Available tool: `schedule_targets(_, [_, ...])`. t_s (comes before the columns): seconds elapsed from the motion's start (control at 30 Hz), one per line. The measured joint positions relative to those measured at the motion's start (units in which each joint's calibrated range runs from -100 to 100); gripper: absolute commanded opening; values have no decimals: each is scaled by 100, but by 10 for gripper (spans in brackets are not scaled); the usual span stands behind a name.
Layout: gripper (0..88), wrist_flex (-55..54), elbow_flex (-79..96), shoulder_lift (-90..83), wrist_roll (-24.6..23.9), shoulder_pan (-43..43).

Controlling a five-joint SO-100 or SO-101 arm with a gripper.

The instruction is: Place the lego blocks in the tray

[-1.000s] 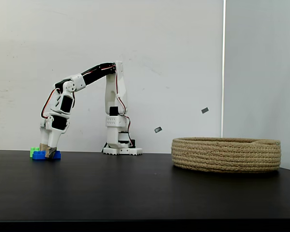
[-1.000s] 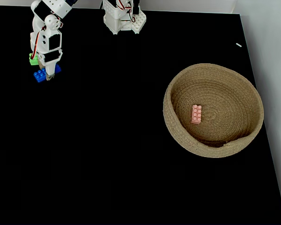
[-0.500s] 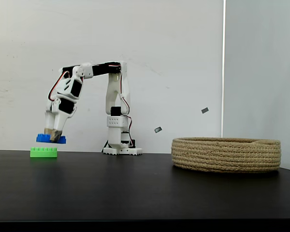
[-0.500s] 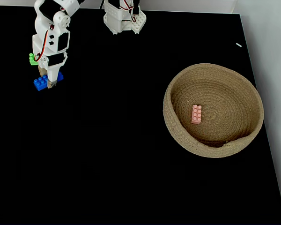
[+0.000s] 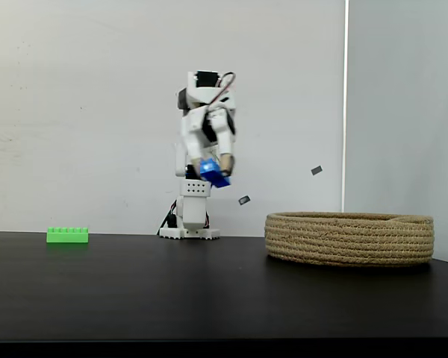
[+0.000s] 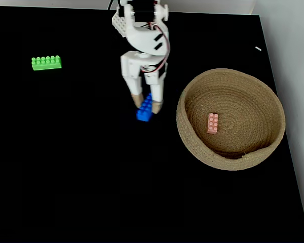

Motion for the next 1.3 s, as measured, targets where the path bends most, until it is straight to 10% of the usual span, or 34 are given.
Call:
schedule_targets(0.3, [7,-780,133,0,-176,-1735])
schedule_targets(0.43, [331,-1267,442,0,-205,-2093])
schedule_targets(0.73, [355,-1364,539,0,-244,-1938])
schedule_targets(1.3, [362,650,548,-399,-39,2915])
